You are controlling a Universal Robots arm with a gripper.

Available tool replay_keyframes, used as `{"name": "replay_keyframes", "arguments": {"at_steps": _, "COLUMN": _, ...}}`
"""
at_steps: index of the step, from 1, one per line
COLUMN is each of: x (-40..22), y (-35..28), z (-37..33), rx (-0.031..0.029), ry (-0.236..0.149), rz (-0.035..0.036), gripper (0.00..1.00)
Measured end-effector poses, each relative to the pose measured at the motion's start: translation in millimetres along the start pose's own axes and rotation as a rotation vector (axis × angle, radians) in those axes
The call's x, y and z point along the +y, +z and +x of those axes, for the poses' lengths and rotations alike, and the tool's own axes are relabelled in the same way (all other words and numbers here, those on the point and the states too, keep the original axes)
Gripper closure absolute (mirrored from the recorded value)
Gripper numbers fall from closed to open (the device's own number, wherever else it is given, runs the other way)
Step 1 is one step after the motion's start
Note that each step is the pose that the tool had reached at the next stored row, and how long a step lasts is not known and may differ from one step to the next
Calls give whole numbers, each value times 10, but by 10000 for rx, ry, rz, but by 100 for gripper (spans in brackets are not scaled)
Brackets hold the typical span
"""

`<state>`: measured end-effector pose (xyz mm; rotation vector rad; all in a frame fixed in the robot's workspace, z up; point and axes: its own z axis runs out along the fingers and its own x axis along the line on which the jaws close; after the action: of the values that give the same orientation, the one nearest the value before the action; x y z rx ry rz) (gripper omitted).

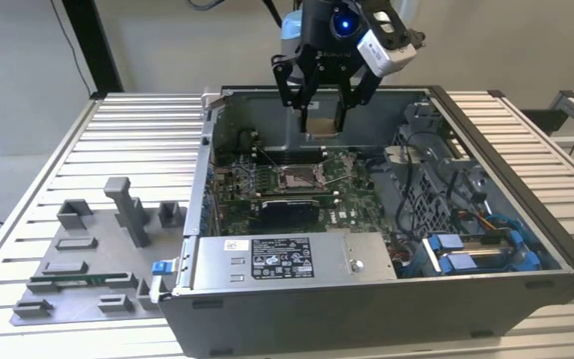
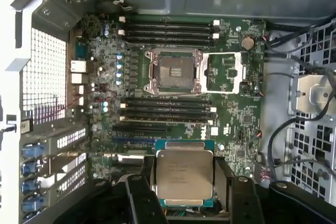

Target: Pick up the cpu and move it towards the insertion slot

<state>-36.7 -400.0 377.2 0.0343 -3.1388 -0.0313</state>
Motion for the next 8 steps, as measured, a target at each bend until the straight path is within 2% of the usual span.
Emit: {"name": "replay_keyframes", "arguments": {"at_steps": 8, "x": 273, "y": 34, "z": 44, "rx": 0, "ry": -1, "rz": 0, "gripper": 100}}
